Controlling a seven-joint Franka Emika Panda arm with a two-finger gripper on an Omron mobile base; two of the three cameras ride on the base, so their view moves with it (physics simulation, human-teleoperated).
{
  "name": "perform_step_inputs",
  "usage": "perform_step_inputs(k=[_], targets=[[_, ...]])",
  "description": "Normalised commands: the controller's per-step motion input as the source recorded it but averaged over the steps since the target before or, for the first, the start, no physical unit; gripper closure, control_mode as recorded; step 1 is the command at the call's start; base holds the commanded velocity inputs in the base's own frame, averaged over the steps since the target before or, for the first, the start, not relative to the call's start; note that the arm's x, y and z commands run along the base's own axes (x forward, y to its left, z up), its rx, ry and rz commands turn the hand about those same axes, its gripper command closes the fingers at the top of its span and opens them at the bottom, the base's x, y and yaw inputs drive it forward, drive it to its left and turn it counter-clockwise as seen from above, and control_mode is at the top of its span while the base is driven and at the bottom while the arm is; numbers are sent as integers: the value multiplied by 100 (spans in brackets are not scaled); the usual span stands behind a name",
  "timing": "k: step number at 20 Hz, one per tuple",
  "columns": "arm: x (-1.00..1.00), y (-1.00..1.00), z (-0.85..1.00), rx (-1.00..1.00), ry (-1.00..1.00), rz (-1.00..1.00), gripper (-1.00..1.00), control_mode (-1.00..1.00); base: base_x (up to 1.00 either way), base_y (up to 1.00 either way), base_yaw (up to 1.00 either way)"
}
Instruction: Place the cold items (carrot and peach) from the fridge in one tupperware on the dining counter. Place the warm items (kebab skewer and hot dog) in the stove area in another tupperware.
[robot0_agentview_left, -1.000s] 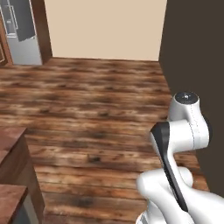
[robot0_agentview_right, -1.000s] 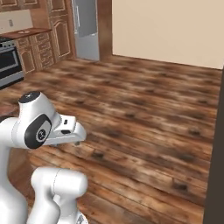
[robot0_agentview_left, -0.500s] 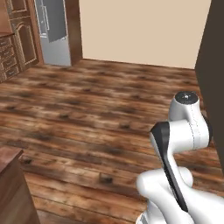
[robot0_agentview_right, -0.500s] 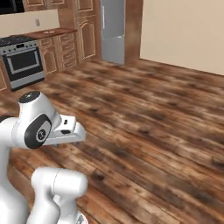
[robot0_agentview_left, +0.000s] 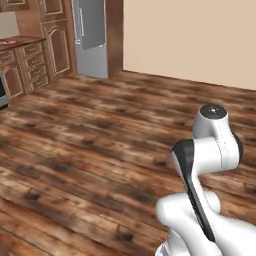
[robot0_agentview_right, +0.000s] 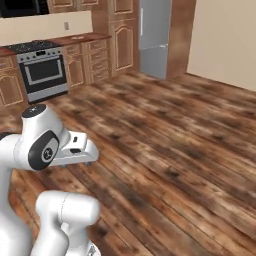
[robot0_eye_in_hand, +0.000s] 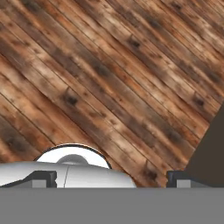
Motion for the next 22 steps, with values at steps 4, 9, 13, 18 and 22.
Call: perform_step_inputs(k=[4,9,13,18,22], targets=[[0,0,0,0,0,0,-100,100,100,-17,36],[0,0,0,0,0,0,-100,100,100,-15,37],[0,0,0,0,0,0,-100,100,100,-13,35],[0,0,0,0,0,0,-100,100,100,-11,30],[0,0,0,0,0,0,-100,100,100,-8,25]])
